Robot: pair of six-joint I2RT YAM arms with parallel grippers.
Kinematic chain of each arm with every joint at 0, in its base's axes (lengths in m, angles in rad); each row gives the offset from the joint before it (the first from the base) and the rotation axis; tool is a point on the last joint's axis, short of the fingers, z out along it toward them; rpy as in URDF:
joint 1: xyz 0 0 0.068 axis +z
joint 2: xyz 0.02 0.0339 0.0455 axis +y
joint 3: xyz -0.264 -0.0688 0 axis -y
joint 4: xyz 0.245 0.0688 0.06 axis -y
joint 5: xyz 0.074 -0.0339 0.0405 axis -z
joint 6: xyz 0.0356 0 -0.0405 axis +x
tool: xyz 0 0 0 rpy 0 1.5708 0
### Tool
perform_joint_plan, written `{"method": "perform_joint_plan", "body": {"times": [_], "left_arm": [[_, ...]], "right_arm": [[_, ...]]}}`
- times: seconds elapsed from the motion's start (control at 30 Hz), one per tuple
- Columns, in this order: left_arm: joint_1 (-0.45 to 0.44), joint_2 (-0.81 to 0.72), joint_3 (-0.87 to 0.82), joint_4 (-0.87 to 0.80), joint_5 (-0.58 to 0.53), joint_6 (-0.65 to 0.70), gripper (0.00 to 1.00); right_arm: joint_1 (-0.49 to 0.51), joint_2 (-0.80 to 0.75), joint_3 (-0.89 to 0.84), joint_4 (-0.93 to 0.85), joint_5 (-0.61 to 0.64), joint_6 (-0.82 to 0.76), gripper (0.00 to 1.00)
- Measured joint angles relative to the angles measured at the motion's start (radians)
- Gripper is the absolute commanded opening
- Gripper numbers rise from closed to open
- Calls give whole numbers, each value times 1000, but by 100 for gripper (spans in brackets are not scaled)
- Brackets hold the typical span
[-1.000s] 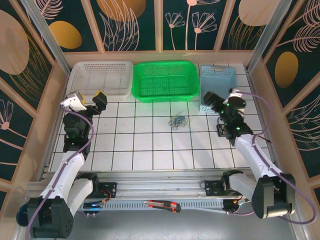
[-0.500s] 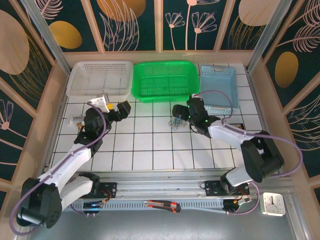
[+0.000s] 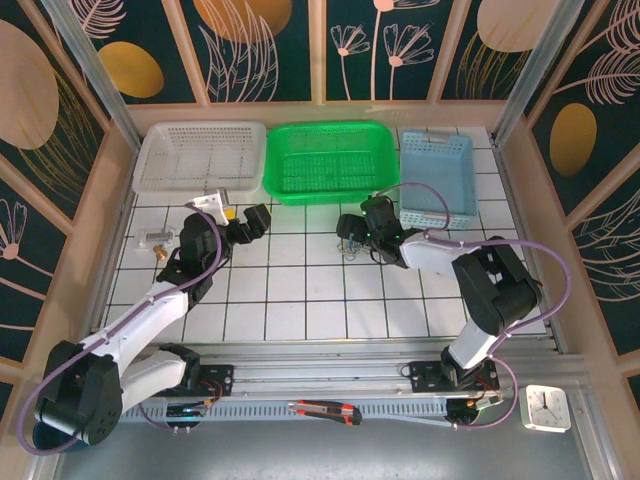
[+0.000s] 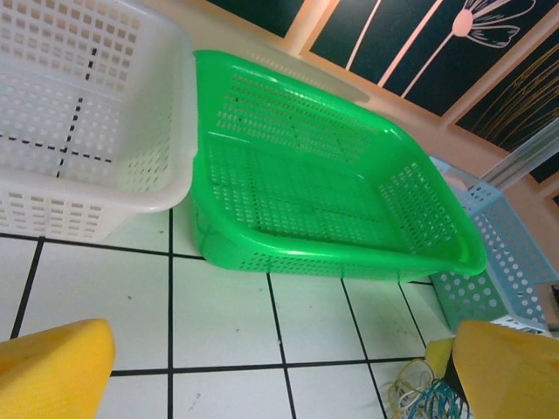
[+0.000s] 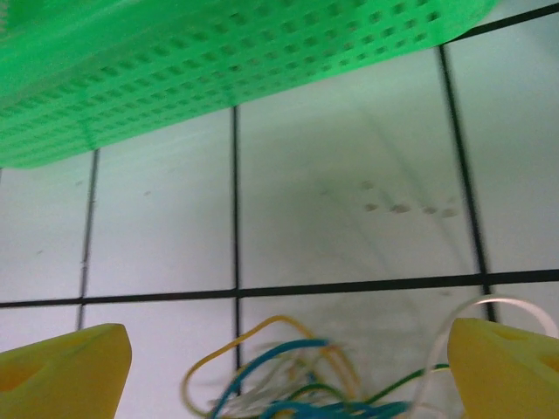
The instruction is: Untangle the cables
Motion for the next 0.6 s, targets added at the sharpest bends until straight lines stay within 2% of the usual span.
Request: {"method": "perform_joint_plan", "body": {"times": [0.37, 0.47, 0.6], "left_arm": [[0, 1, 16, 7, -2, 0, 99], [0, 2, 17, 7, 0, -1, 99], [0, 10, 22, 6, 8, -13, 99]], "right_arm": [[184, -10, -62, 148, -203, 165, 92], [231, -58, -62, 149, -223, 186, 92], [238, -174, -62, 122, -192, 185, 92]]}}
